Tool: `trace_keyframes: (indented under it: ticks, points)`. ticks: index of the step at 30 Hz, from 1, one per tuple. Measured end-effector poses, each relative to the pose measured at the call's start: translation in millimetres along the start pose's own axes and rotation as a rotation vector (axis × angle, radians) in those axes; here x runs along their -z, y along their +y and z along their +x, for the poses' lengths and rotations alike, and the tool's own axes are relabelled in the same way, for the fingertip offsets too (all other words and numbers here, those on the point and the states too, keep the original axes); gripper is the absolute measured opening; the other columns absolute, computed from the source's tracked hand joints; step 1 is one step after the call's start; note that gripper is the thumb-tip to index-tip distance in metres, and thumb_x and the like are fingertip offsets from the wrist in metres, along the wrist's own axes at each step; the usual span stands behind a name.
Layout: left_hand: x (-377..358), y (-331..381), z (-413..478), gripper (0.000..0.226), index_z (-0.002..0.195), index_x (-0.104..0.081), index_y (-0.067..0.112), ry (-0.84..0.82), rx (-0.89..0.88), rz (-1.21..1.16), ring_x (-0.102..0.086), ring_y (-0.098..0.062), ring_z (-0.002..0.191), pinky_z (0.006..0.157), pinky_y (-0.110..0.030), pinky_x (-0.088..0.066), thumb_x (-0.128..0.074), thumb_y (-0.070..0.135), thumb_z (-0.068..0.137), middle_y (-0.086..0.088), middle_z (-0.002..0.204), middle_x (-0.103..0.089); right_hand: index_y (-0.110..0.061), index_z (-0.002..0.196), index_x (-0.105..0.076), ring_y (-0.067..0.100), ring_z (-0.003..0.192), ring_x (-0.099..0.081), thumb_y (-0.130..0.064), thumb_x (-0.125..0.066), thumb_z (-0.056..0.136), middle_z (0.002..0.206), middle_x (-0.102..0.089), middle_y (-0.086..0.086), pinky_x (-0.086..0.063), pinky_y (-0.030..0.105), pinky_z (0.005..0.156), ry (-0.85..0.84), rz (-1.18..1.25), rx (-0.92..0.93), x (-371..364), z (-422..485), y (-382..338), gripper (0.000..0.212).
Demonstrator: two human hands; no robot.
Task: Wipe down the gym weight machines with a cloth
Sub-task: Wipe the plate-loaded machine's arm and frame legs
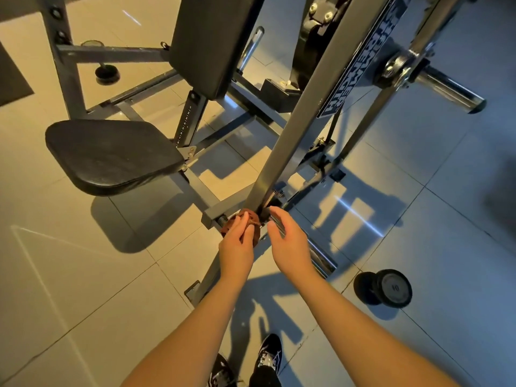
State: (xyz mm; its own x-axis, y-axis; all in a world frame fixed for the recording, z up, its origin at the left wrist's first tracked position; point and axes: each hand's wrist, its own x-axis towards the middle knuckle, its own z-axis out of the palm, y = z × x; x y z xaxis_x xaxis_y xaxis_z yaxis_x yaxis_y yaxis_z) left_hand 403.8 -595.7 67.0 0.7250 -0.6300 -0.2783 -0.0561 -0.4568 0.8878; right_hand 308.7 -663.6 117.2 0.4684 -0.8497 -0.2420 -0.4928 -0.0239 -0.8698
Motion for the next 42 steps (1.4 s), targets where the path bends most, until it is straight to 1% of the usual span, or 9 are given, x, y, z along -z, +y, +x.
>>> trace_keyframes:
  ticks: [6, 10, 13, 18, 27, 30, 36, 38, 42]
  points:
    - [-11, 21, 11, 0.042, 0.147, -0.046, 0.036, 0.017, -0.235, 0.097, -0.029, -0.014, 0.141, 0.109, -0.026, -0.027, -0.049, 0.024, 0.106, 0.003, 0.163, -0.032, -0.027, 0.142, -0.055, 0.002, 0.127, -0.052, -0.019, -0.049, 0.105, 0.139, -0.058, -0.014, -0.043, 0.026, 0.109, 0.039, 0.05, 0.0, -6, -1, 2, 0.038]
    - [-2, -7, 11, 0.041, 0.146, -0.051, 0.032, -0.01, -0.092, 0.06, -0.037, -0.023, 0.144, 0.114, -0.034, -0.034, -0.049, 0.022, 0.106, 0.002, 0.16, -0.038, -0.025, 0.141, -0.057, 0.0, 0.125, -0.052, -0.017, -0.051, 0.104, 0.138, -0.058, -0.014, -0.041, 0.022, 0.107, 0.014, 0.035, -0.013, -3, 0, 4, 0.038]
    - [8, -2, 7, 0.034, 0.135, -0.062, 0.032, 0.0, 0.029, -0.026, -0.054, -0.024, 0.131, 0.104, -0.032, -0.045, -0.053, 0.023, 0.104, -0.001, 0.142, -0.06, -0.027, 0.141, -0.056, 0.0, 0.126, -0.053, -0.018, -0.053, 0.103, 0.139, -0.059, -0.013, -0.042, 0.022, 0.106, 0.005, 0.05, -0.021, -2, -1, 1, 0.039]
    - [23, 41, -16, 0.027, 0.117, -0.062, 0.043, -0.055, 0.036, -0.302, -0.065, -0.005, 0.106, 0.09, -0.025, -0.056, -0.047, 0.023, 0.106, 0.011, 0.117, -0.067, -0.025, 0.126, -0.06, 0.0, 0.113, -0.06, -0.015, -0.06, 0.1, 0.123, -0.063, -0.011, -0.05, 0.012, 0.09, -0.108, 0.14, 0.068, 6, -18, -11, 0.028]
    - [10, 46, -36, 0.032, 0.125, -0.06, 0.036, -0.08, 0.108, -0.554, -0.064, -0.011, 0.112, 0.097, -0.035, -0.055, -0.039, 0.019, 0.108, 0.003, 0.124, -0.065, -0.032, 0.11, -0.07, 0.0, 0.11, -0.054, -0.005, -0.062, 0.092, 0.116, -0.059, -0.01, -0.043, 0.011, 0.091, -0.062, -0.001, 0.234, 7, -5, -7, 0.034]
    - [6, 45, -27, 0.033, 0.123, -0.064, 0.034, 0.079, 0.068, -0.31, -0.051, -0.006, 0.126, 0.1, -0.014, -0.042, -0.038, 0.022, 0.108, 0.01, 0.138, -0.054, -0.023, 0.113, -0.074, 0.004, 0.105, -0.053, 0.002, -0.061, 0.09, 0.109, -0.054, -0.01, -0.038, 0.006, 0.091, -0.037, -0.095, 0.358, 17, 10, -11, 0.036]
    - [-8, 18, -30, 0.041, 0.147, -0.051, 0.024, 0.213, 0.011, -0.063, -0.05, -0.007, 0.129, 0.102, -0.016, -0.037, -0.039, 0.027, 0.108, 0.006, 0.145, -0.055, -0.015, 0.128, -0.068, 0.022, 0.107, -0.05, -0.004, -0.07, 0.09, 0.116, -0.054, 0.004, -0.052, 0.035, 0.087, 0.072, -0.377, 0.613, 3, 44, 2, 0.039]
    - [-10, 0, -29, 0.042, 0.15, -0.048, 0.023, 0.241, 0.031, -0.043, -0.049, -0.003, 0.124, 0.094, -0.007, -0.034, -0.037, 0.027, 0.109, 0.007, 0.146, -0.054, -0.014, 0.131, -0.065, 0.026, 0.106, -0.05, -0.002, -0.073, 0.087, 0.117, -0.055, 0.006, -0.053, 0.037, 0.083, 0.05, -0.512, 0.662, -9, 47, 9, 0.046]
    - [-16, -33, -21, 0.043, 0.151, -0.045, 0.024, 0.244, 0.06, -0.077, -0.046, -0.013, 0.136, 0.103, -0.02, -0.035, -0.037, 0.028, 0.11, 0.003, 0.15, -0.052, -0.014, 0.131, -0.061, 0.026, 0.111, -0.048, -0.01, -0.075, 0.088, 0.123, -0.056, 0.007, -0.05, 0.038, 0.091, 0.013, -0.694, 0.734, -30, 50, 14, 0.046]
